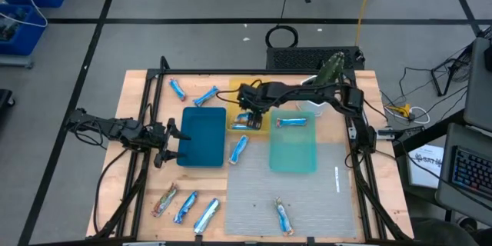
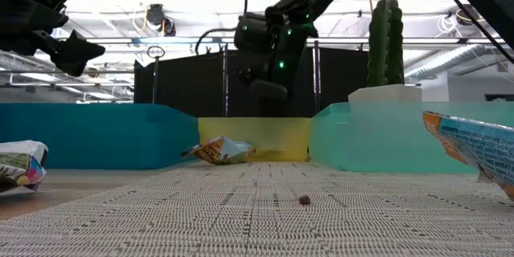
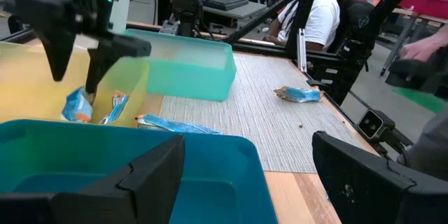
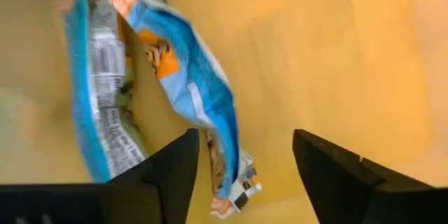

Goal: Pick and place Granola Bars by type
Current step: Put the yellow granola bar into the yellow bin

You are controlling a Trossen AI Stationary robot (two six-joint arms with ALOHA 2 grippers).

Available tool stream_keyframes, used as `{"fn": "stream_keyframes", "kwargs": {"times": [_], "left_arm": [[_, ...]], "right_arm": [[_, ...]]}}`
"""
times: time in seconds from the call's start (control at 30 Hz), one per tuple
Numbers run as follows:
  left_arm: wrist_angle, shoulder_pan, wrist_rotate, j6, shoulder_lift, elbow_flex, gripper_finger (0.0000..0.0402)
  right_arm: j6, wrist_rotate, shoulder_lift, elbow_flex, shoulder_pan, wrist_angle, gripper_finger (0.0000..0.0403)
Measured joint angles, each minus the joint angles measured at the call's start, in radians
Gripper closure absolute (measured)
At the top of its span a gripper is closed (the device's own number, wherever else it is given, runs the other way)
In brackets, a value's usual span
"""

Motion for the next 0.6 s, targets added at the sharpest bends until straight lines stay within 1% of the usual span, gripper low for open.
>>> {"fn": "stream_keyframes", "kwargs": {"times": [0.13, 0.27, 0.47, 0.6], "left_arm": [[0.0, 0.0, 0.0, 0.0, 0.0, 0.0, 0.0092], [0.0, 0.0, 0.0, 0.0, 0.0, 0.0, 0.0091], [0.0, 0.0, 0.0, 0.0, 0.0, 0.0, 0.0092], [0.0, 0.0, 0.0, 0.0, 0.0, 0.0, 0.0091]], "right_arm": [[-0.003, -0.001, -0.04, 0.0, 0.0, -0.011, 0.0166], [-0.017, -0.005, -0.091, 0.0, 0.001, -0.036, 0.0163], [-0.105, -0.15, -0.212, 0.0, 0.037, -0.059, 0.0164], [-0.227, -0.209, -0.296, 0.0, 0.085, -0.065, 0.0165]]}}
